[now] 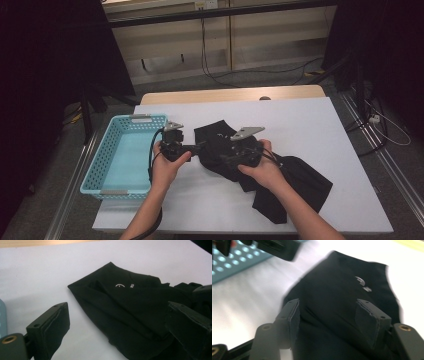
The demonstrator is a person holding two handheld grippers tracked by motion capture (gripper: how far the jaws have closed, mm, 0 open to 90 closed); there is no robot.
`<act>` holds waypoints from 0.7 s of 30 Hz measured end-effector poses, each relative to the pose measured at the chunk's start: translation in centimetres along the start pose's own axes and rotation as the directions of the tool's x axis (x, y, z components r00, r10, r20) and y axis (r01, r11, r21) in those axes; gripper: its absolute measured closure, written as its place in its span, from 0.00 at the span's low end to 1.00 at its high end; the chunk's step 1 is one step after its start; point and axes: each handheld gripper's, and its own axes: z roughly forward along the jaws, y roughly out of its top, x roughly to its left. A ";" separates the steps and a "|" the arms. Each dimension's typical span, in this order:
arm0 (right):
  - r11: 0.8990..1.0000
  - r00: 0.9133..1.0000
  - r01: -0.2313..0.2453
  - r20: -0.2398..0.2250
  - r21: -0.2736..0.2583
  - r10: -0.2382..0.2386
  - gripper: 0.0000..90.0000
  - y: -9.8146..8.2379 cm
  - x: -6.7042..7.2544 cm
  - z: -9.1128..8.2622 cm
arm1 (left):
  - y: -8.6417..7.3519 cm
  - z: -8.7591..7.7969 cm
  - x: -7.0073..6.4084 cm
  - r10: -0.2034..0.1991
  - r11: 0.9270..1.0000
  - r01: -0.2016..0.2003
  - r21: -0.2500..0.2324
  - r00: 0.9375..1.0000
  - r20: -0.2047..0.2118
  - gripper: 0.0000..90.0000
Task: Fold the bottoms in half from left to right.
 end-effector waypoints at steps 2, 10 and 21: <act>1.000 1.000 -0.017 0.013 -0.003 0.017 0.40 -0.8 -0.8 -0.9 | -0.1 0.3 0.0 -0.002 1.000 0.002 0.007 1.000 -0.004 0.07; 0.996 0.993 -0.083 0.086 -0.013 0.084 0.33 -3.8 -3.8 -3.7 | -0.5 1.3 0.1 0.005 0.999 -0.004 0.033 1.000 -0.023 0.08; 0.990 0.981 -0.139 0.134 -0.032 0.142 0.23 -6.8 -5.7 -6.2 | -1.4 3.5 0.5 0.055 0.993 -0.046 0.105 0.995 -0.084 0.23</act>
